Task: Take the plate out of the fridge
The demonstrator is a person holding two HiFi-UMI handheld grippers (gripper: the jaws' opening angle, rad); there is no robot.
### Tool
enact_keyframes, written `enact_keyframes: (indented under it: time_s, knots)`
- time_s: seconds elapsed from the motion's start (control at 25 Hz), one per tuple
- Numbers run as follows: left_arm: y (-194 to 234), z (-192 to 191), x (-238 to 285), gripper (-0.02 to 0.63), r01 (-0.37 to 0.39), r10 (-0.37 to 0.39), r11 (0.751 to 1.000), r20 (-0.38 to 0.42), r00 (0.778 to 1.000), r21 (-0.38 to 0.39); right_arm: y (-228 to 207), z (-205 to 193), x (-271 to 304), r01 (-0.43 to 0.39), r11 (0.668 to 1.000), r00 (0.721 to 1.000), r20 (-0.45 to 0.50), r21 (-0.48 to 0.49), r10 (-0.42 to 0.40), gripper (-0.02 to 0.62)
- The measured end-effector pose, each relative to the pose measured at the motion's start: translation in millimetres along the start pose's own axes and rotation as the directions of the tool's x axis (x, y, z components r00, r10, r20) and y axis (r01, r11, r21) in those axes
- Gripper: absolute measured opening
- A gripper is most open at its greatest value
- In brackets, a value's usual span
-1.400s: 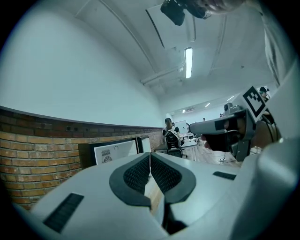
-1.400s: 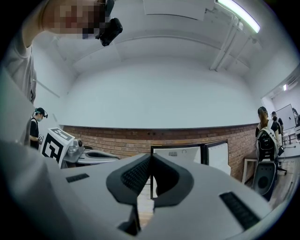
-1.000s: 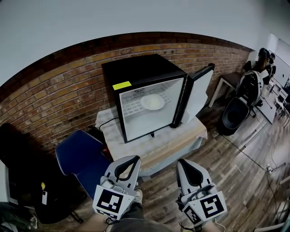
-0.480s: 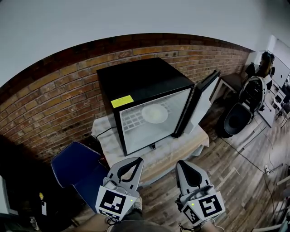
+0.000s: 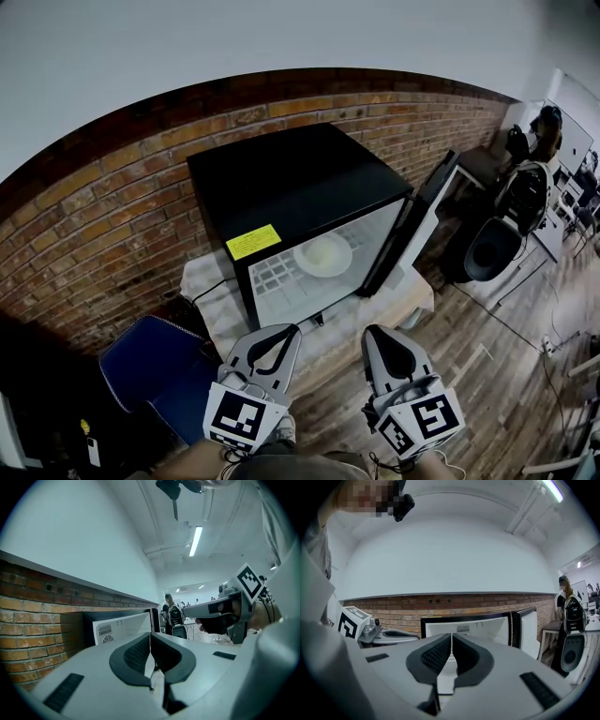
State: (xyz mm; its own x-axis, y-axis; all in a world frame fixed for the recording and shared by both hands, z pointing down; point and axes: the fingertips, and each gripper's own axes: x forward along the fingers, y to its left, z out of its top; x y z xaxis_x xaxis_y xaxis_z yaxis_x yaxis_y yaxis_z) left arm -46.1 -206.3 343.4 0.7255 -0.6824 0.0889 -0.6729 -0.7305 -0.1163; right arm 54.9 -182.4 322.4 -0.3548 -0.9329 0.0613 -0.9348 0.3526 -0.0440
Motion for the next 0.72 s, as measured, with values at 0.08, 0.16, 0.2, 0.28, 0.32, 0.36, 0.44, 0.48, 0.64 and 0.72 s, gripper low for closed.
enact_keyframes:
  time_s: [0.08,0.16,0.2,0.28,0.32,0.36,0.44,0.48,0.64,0.72]
  knots:
    - [6.3,-3.1,6.2,0.018,0.005,-0.005,1.0,-0.009,1.0,-0.004,0.1,-5.0,10.7,-0.006,1.0,1.0,-0.009,0.013,0.006,0.031]
    - [10.1,-4.2,14.3,0.018,0.011,-0.011,1.0,-0.013,1.0,0.003,-1.9,-9.1,19.9,-0.002,1.0,1.0,-0.02,0.013,0.002,0.031]
    - [11.8,-3.4,18.7,0.018,0.014,-0.014,1.0,-0.009,1.0,0.006,-3.7,-9.7,23.9,0.001,1.0,1.0,-0.025,0.009,-0.001,0.031]
    - [15.7,-1.6,26.2,0.018,0.019,-0.019,1.0,0.006,1.0,0.011,-8.4,-10.1,31.4,0.006,1.0,0.999,-0.034,0.0,-0.006,0.032]
    - [17.4,-1.3,29.4,0.018,0.02,-0.02,1.0,0.011,1.0,0.01,-11.3,-10.7,35.0,0.007,1.0,0.999,-0.041,-0.002,-0.007,0.032]
    - [18.6,-1.3,32.6,0.018,0.019,-0.019,1.0,0.013,1.0,0.008,-14.7,-11.7,38.5,0.007,1.0,0.999,-0.048,-0.001,-0.007,0.032]
    - [20.2,-2.1,39.8,0.018,0.017,-0.017,1.0,0.01,1.0,0.005,-22.3,-13.6,45.0,0.006,1.0,0.998,-0.059,0.009,-0.005,0.032]
    - [21.0,-2.7,43.6,0.018,0.016,-0.016,1.0,0.008,1.0,0.004,-26.2,-14.2,48.1,0.006,1.0,0.998,-0.062,0.015,-0.005,0.032]
    - [23.7,-2.3,58.5,0.018,-0.001,0.001,1.0,0.0,1.0,0.0,-43.1,-19.1,62.4,0.0,0.999,0.997,-0.081,0.042,0.004,0.032]
    - [24.7,-2.8,66.5,0.018,-0.013,0.013,1.0,-0.002,1.0,-0.001,-51.4,-23.8,71.8,-0.013,0.998,0.995,-0.098,0.064,0.02,0.032]
